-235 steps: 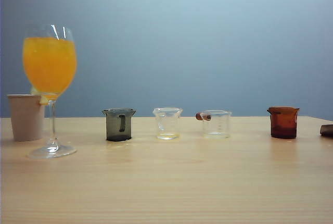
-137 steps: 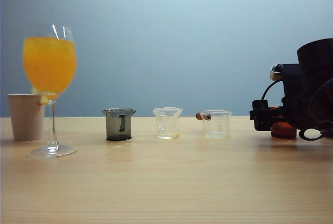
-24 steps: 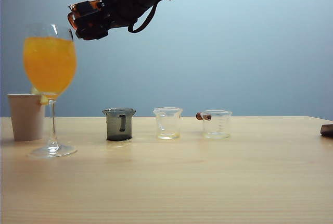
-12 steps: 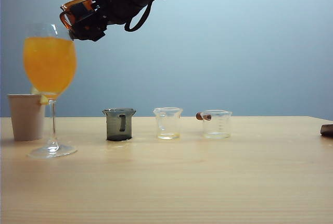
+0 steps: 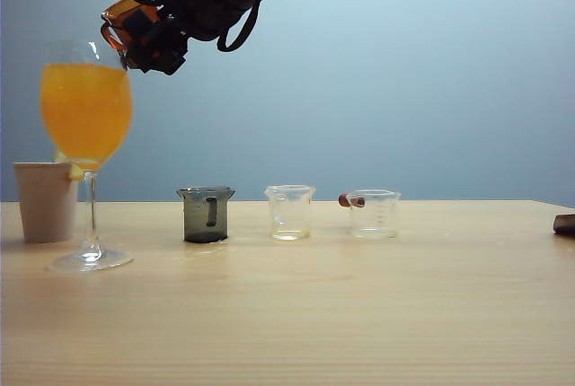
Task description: Pick up the fourth measuring cup from the left, pour the grenadine inside into the goblet, and finally put the measuring cup back in its original place.
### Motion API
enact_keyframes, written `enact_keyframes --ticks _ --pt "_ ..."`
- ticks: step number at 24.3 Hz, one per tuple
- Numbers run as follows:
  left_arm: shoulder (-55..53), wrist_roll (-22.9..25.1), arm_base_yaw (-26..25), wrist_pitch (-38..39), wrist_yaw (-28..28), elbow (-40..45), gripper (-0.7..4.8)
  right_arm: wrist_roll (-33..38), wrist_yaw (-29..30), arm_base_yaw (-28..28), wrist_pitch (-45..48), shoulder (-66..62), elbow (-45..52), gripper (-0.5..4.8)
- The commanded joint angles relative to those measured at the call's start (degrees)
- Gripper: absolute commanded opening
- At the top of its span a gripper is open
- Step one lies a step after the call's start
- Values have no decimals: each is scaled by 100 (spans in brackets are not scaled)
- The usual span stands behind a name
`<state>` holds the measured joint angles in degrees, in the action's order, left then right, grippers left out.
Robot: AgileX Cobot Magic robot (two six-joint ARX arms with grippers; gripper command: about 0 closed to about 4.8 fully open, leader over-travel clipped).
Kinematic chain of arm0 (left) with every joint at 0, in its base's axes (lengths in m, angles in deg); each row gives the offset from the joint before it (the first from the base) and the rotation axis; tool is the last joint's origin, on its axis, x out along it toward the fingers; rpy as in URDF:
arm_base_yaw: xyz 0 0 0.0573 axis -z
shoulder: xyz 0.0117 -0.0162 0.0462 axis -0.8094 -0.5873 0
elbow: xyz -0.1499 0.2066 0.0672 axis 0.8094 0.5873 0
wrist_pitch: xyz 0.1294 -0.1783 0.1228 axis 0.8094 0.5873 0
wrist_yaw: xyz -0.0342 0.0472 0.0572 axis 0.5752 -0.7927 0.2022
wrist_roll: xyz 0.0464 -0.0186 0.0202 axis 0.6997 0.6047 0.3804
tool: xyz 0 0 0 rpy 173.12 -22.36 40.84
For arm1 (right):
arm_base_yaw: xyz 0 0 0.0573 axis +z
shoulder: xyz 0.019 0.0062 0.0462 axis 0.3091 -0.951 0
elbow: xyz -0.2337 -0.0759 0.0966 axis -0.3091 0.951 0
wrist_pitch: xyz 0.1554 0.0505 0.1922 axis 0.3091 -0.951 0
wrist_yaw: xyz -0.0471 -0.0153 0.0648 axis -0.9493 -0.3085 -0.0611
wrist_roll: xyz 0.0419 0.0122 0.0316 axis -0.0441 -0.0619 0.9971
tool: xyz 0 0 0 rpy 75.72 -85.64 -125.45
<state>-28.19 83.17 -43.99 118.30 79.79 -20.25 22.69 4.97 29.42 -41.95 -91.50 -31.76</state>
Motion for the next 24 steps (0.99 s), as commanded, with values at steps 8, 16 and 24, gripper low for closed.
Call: enact_keyframes --ticks 8,16,24 --pt "13 22 4 -33 4 -15 -5 -225 -26 17 275 44 -55 49" --pt "13 17 4 -33 4 -15 -5 -667 -138 24 295 44 -55 49" --pt "13 20 4 -33 4 -15 -5 -940 -286 229 435 44 -55 49"
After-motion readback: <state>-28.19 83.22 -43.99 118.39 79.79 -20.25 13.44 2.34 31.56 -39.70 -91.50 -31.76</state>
